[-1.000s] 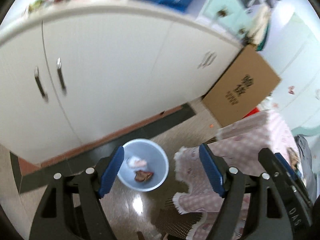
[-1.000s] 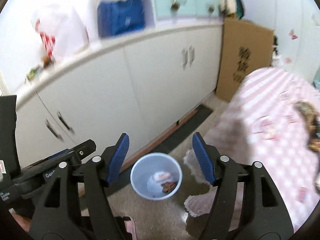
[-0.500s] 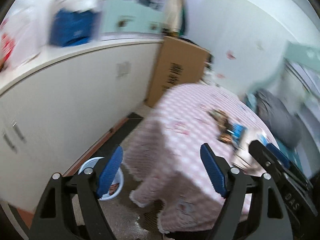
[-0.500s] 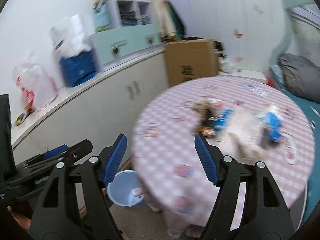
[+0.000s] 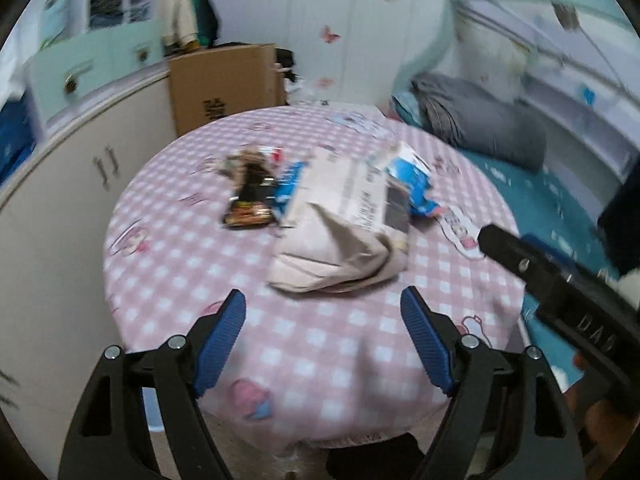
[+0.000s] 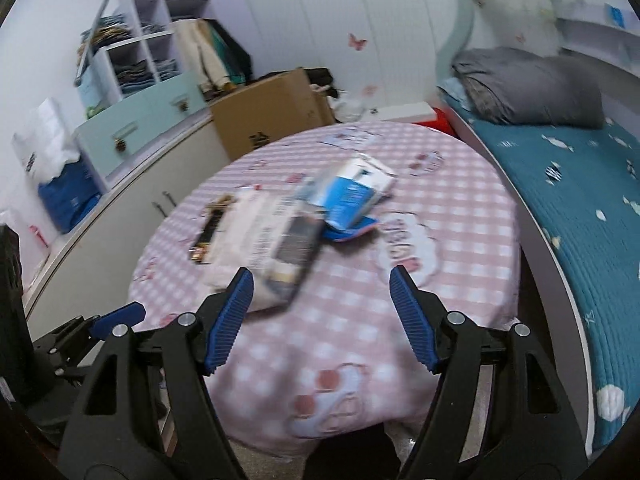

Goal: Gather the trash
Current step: 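Move both tools back over the table, then grasp the crumpled newspaper with the left tool while the right tool grasps the blue-and-white box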

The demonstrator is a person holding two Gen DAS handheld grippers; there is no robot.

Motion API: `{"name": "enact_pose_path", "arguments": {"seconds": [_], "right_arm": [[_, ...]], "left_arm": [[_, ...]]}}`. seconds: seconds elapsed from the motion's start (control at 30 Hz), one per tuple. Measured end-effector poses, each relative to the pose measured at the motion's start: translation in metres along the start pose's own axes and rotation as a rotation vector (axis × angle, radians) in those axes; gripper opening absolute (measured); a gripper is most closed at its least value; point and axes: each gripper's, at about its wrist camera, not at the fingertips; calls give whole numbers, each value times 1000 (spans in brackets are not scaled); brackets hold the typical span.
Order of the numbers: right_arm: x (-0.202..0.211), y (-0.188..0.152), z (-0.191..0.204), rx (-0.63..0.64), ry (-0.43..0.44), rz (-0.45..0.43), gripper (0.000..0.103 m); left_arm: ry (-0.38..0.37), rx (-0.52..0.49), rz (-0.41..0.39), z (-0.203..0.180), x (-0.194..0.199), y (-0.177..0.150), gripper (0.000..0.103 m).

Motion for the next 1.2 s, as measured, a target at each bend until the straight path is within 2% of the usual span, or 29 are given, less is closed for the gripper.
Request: {"name": "enact_pose_path", "arguments": {"seconds": [0.2,0.33,0.43,0.5,0.53,0.6,0.67,0.83,1.0,1.2], "right_arm": [[-13,-4,-31,-56,7,31,70],[-24,-6,-37,-79,35,56,70],[-31,-7,-41,-85,45,67,70],[-36,-7,-43,-95,56,75,70],[-37,-6,-44,-97,58,76,70],[-40,-5,-44,-95,57,74,70],[-44,-3,-47,-107,70,76,70],[-54,5,-50,-121,80,77,70],[-73,18,-52,-149,76,89,70],[-115,32,-44,-190,55,129,74]], "left_arm": [[-12,-139,16,-31,-29,-2,78],[-6,-166,11,-34,-45,2,77],[-21,-159,25,-34,-53,5,51],[-40,-149,54,-35,-60,5,45],[-56,-148,64,-36,-63,3,36],[-81,-133,58,-36,-61,2,25],[-122,-67,51,-31,-58,5,4],[-100,38,-38,-11,-40,25,2],[-42,65,-154,-1,-19,53,2],[34,71,-207,13,-21,73,2]]}}
Point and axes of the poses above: each gripper's, at about its wrist camera, not at the fingertips, and x roughly against the way its jaws point, z to its left, y to its top, and after that the axes turned 14 degrees about -z, right-handed
